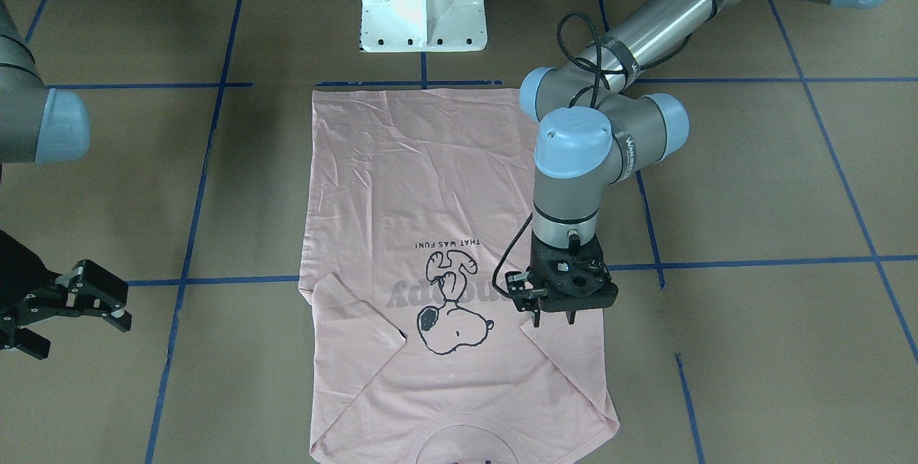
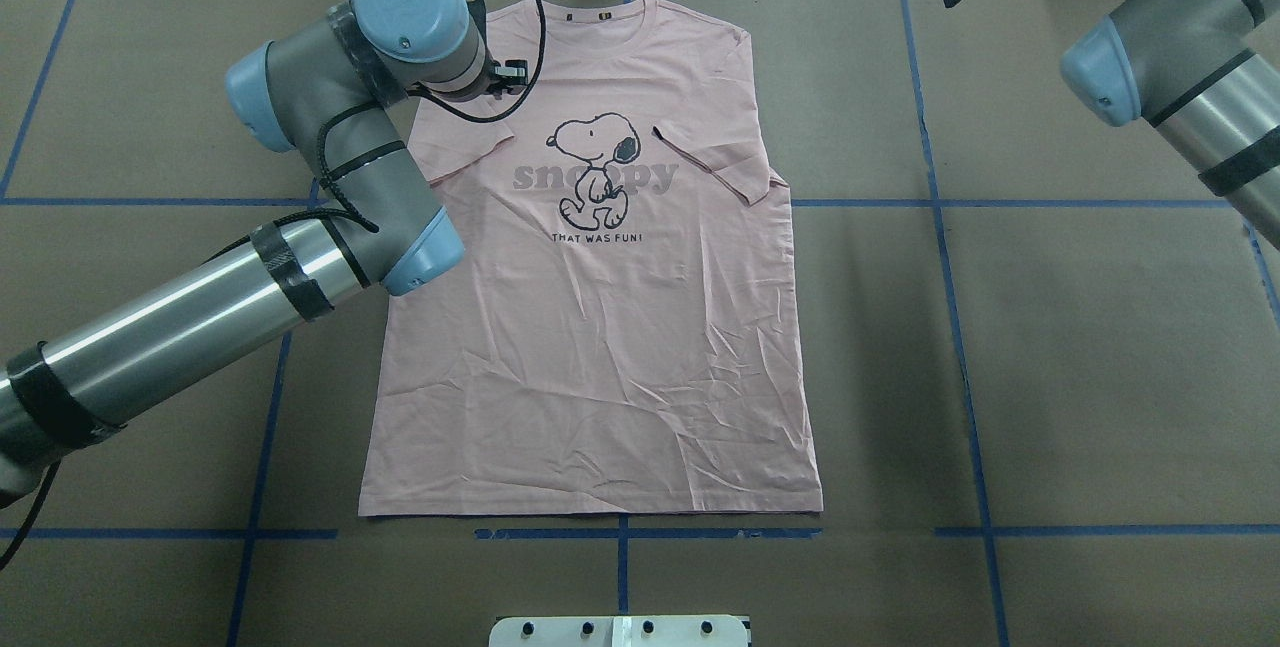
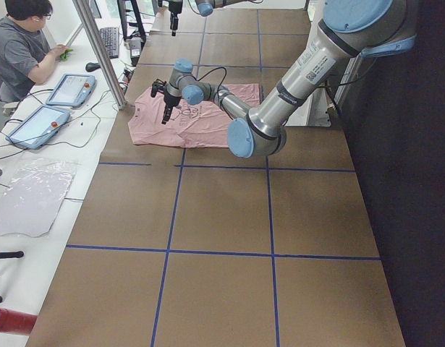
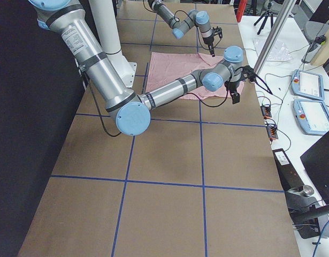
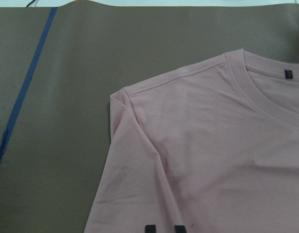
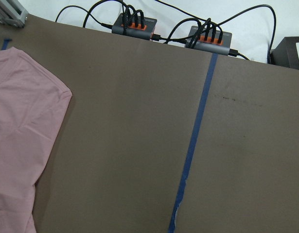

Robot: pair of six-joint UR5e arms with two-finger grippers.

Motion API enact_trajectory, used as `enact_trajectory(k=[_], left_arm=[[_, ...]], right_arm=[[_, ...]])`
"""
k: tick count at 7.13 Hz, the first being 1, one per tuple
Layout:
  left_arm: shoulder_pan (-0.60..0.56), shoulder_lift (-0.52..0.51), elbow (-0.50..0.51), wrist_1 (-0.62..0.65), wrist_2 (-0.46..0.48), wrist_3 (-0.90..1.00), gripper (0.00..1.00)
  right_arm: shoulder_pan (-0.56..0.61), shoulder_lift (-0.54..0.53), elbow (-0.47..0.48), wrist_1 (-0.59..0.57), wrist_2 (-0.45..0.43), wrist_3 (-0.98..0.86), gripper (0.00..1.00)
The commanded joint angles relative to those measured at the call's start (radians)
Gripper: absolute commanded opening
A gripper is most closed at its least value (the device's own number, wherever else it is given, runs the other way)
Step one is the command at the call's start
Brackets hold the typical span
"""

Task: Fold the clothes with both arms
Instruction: 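Move both grippers down to the shirt's hem nearest the robot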

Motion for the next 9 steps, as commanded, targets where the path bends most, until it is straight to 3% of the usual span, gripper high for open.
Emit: enact_trajectory(k=[1,3,6,8,9], left_arm=[[-0.001,0.140,-0.245,-0.004,-0.076,0.030,1.00],[0.026,0.251,-0.440,-0.009,-0.128,0.023,1.00],[0.129,0.431,-0.660,-0.010,-0.120,-0.109,1.00],[0.236,0.560,-0.775,-0.018,-0.094,-0.252,1.00],[0.328,0.617,-0.806,-0.019,-0.020,-0.335,1.00]], right_arm=[[-0.038,-0.046,0.119,-0.003,-0.036,0.119,1.00],[-0.225,-0.174,0.367,-0.015,-0.190,0.377,1.00],[-0.551,-0.413,0.698,-0.018,-0.386,0.783,1.00],[-0.820,-0.487,0.781,-0.072,-0.593,1.021,0.99],[-0.958,-0.504,0.790,-0.074,-0.760,1.095,0.99]])
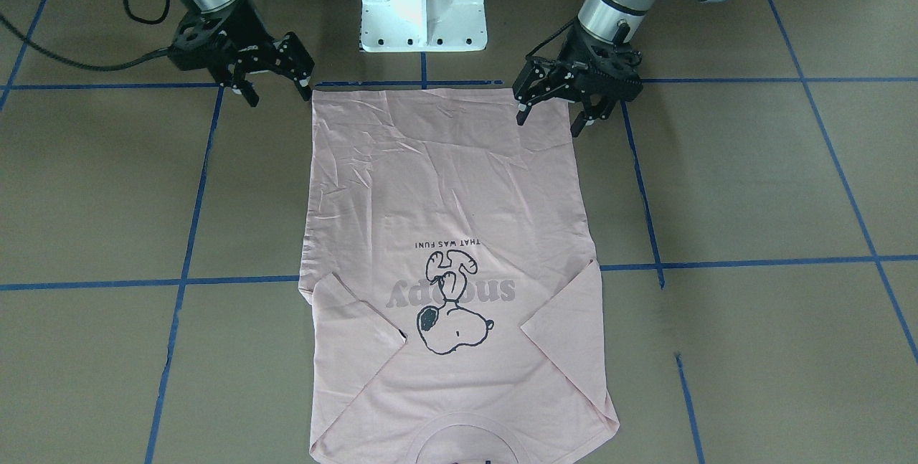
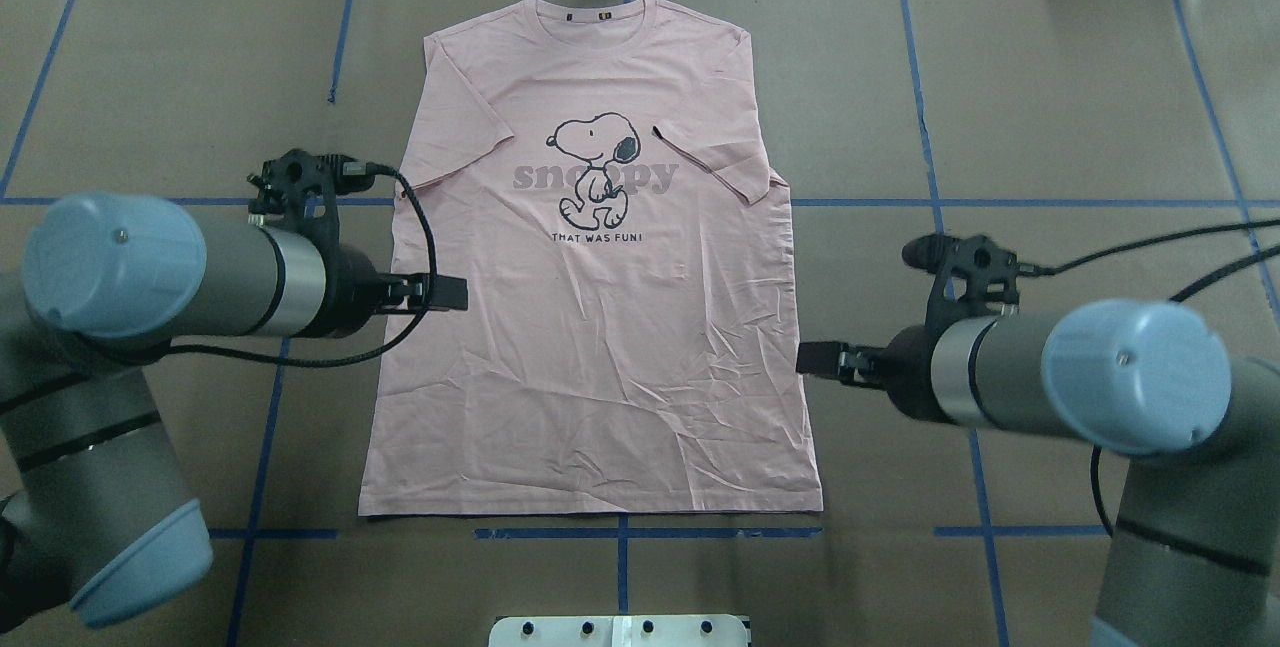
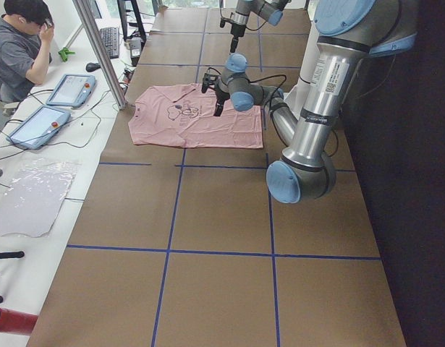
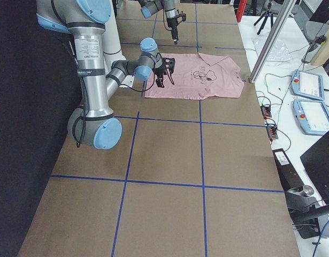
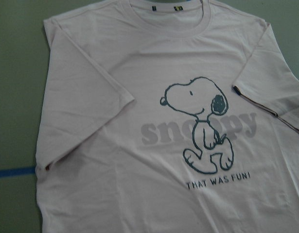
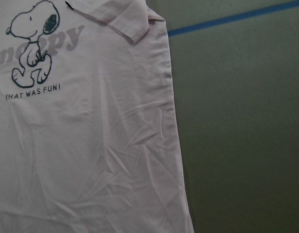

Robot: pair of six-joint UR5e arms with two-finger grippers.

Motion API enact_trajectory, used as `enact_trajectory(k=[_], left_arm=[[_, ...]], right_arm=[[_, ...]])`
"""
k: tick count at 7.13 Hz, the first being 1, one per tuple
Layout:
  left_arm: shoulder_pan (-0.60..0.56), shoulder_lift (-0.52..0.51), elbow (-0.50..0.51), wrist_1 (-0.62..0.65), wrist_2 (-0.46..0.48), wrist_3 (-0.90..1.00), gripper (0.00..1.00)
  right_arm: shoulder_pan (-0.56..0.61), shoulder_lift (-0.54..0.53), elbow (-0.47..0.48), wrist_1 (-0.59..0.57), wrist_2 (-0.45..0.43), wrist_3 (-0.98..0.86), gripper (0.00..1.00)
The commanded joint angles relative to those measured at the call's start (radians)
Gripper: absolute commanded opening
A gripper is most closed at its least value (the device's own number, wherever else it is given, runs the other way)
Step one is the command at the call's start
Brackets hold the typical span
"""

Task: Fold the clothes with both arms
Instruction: 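Move both grippers down to the shirt's hem nearest the robot, then grasp the hem corners with both grippers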

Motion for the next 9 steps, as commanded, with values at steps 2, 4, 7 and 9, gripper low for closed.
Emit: enact_trajectory(k=[2,4,7,9], left_arm=[[0.240,0.145,-0.042,-0.004,0.170,-0.247,0.73],[0.311,0.165,-0.013,-0.004,0.209,-0.289,0.67],[0.311,0.171,0.038,-0.004,0.208,-0.280,0.67],[0.311,0.190,0.035,-0.005,0.206,-0.277,0.67]], right_arm=[[-0.262,-0.042,0.024,-0.011,-0.260,0.133,0.99],[-0.267,-0.046,0.022,-0.011,-0.277,0.133,1.00],[-0.270,-0.046,0.021,-0.011,-0.288,0.133,1.00],[-0.271,-0.046,0.021,-0.011,-0.288,0.133,1.00]])
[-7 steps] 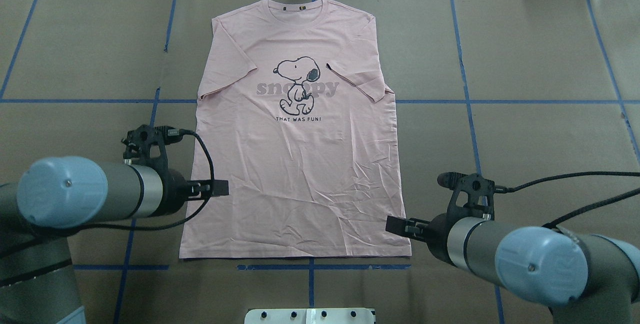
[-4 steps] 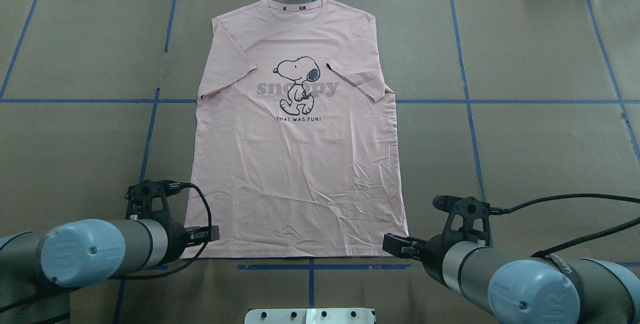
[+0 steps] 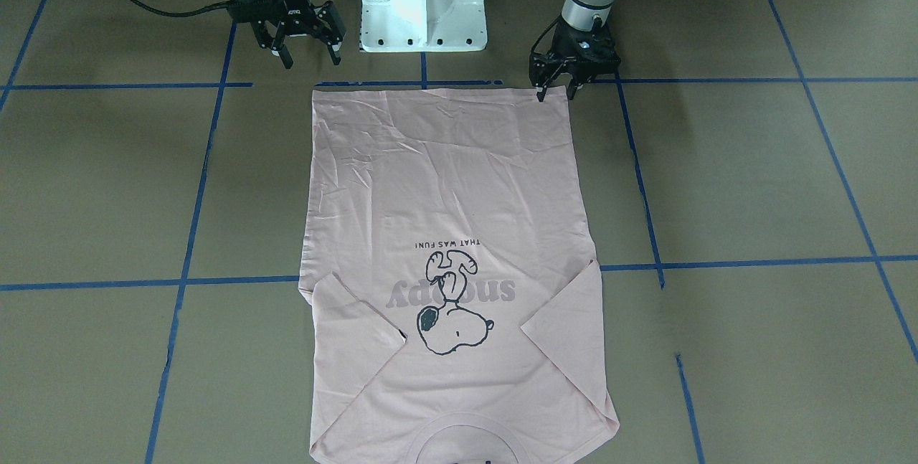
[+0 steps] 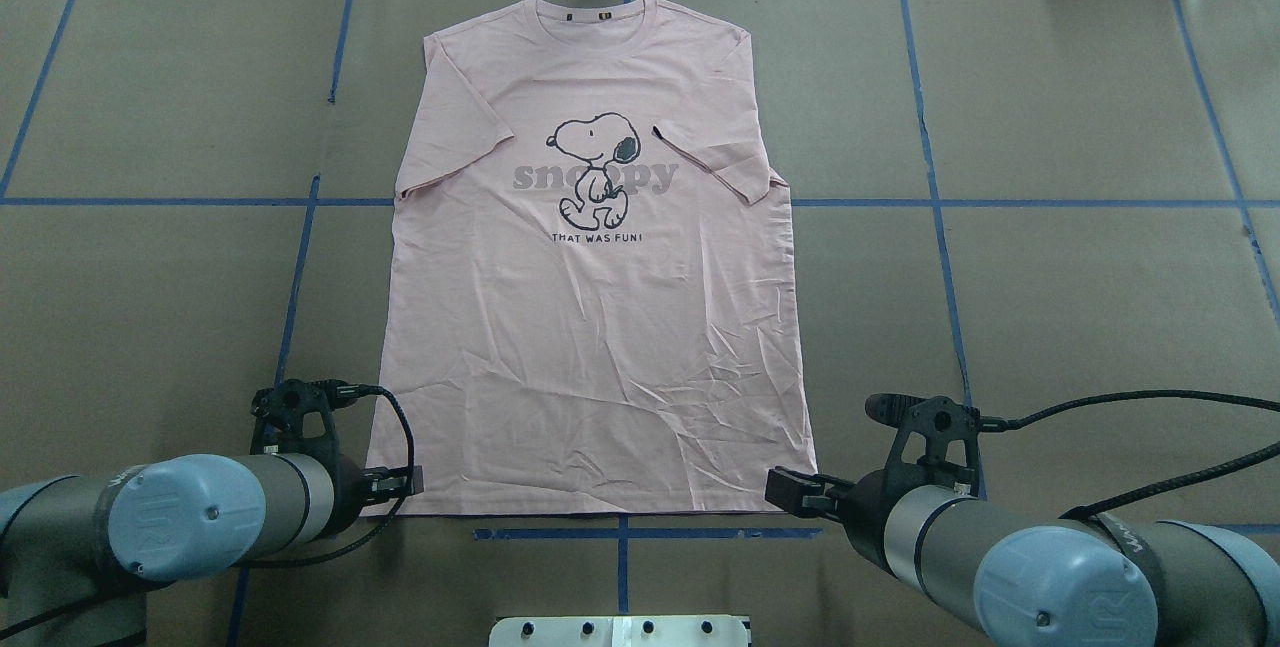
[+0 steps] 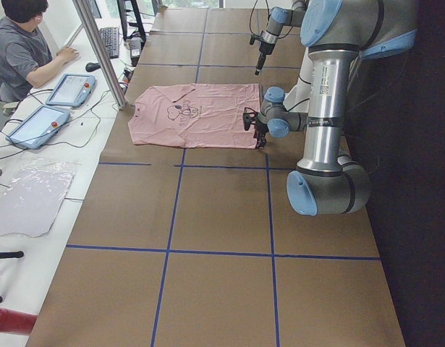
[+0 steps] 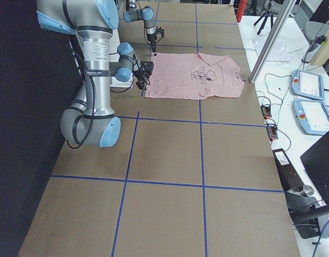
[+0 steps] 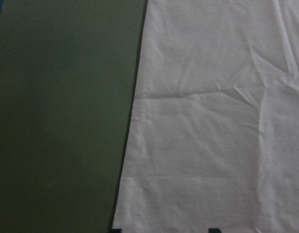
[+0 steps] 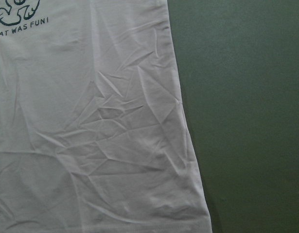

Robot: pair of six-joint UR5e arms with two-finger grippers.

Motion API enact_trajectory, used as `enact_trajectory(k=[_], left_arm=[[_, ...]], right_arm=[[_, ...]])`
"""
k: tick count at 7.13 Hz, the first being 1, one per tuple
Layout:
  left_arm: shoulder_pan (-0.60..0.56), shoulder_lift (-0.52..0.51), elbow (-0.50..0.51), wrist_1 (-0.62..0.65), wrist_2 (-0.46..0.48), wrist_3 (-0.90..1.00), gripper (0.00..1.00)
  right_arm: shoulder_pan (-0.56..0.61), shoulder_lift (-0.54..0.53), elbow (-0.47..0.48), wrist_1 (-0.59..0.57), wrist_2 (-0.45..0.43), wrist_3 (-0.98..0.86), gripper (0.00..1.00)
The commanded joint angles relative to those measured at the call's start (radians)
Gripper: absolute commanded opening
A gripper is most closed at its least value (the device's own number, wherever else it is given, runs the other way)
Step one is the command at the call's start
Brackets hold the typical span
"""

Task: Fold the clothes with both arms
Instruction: 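Grasp the hem corners with both grippers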

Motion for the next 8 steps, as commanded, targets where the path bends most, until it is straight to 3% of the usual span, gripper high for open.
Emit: enact_trajectory(k=[1,2,3,5,6,8], left_arm=[[0.000,0.010,0.000,0.000,0.000,0.002,0.67],[0.005,0.013,0.002,-0.001,-0.001,0.001,0.67],[0.009,0.013,0.002,-0.001,0.000,0.001,0.57],[0.014,0.011,-0.001,-0.001,-0.001,0.002,0.15],[0.014,0.010,-0.003,-0.001,-0.001,0.002,0.00],[0.014,0.008,-0.014,0.000,-0.001,0.002,0.00]], right_arm=[[-0.003,0.000,-0.002,0.000,-0.001,0.000,1.00],[-0.003,0.000,-0.002,0.000,-0.002,0.000,1.00],[-0.003,-0.002,-0.002,0.000,-0.001,0.000,1.00],[-0.003,-0.002,-0.003,0.000,-0.001,0.000,1.00],[-0.003,-0.002,-0.003,0.000,-0.001,0.000,1.00],[-0.004,-0.002,-0.012,0.000,-0.002,0.000,1.00]])
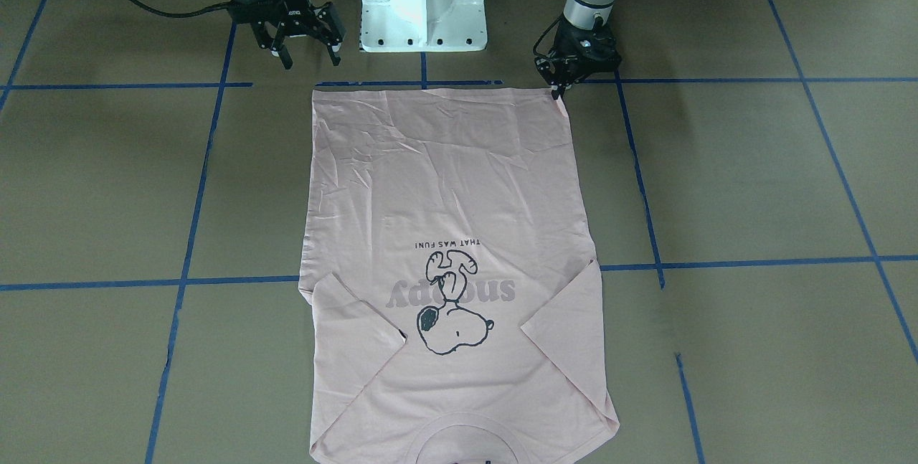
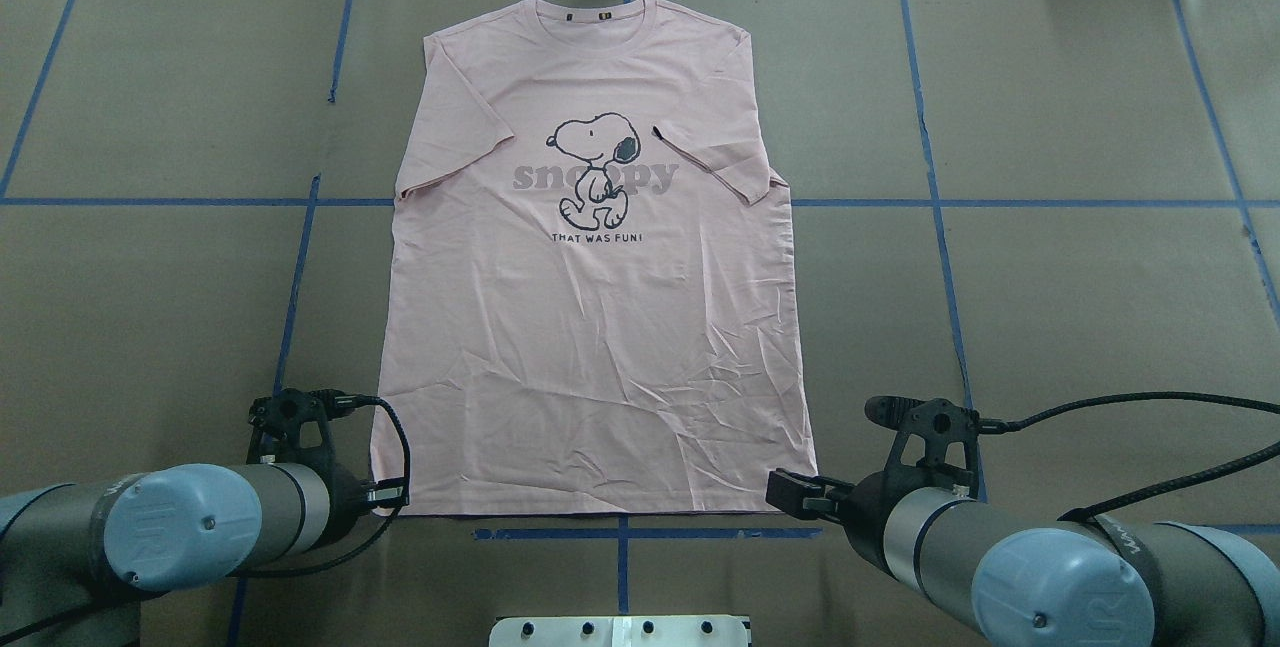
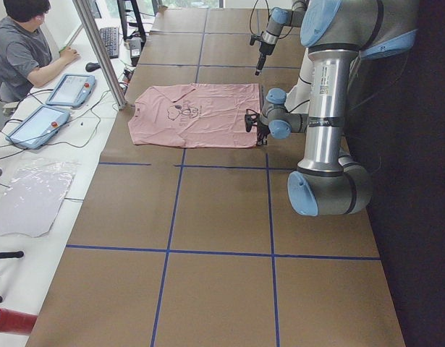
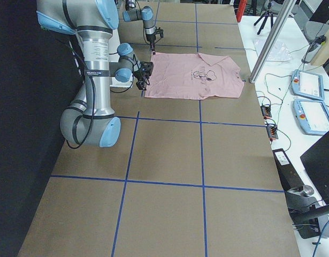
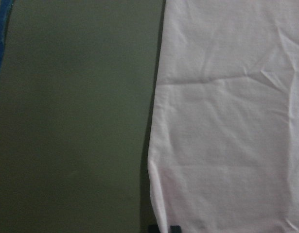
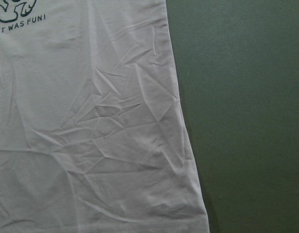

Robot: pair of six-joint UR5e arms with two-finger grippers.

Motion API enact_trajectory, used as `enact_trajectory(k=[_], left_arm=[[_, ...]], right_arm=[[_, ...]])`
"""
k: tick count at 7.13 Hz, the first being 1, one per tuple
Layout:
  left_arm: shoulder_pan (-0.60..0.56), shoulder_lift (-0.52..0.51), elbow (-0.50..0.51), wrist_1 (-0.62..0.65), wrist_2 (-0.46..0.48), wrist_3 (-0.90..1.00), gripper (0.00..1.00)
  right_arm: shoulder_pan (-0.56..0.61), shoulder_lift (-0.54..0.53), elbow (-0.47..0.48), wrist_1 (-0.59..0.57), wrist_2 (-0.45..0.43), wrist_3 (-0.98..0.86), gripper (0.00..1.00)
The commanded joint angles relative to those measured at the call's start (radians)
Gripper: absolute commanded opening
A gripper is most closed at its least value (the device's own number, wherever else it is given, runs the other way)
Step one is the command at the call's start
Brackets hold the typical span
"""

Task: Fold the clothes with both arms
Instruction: 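Grasp the hem corners with both grippers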

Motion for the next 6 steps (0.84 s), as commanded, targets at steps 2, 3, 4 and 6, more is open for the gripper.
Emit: enact_trajectory(k=[2,3,4,6], left_arm=[[0.000,-0.009,-0.018,0.001,-0.006,0.000,0.00],[0.000,-0.010,-0.025,0.003,-0.011,0.002,0.00],[0.000,-0.014,-0.024,0.001,-0.012,0.002,0.00],[0.000,-0.021,-0.024,0.000,-0.012,0.002,0.00]], right_arm=[[-0.013,0.005,-0.073,-0.002,-0.061,0.002,0.94],[-0.019,0.015,-0.121,-0.002,-0.069,0.052,0.86],[-0.032,0.017,-0.129,-0.002,-0.090,0.104,0.74],[-0.045,0.031,-0.150,-0.008,-0.090,0.100,0.69]])
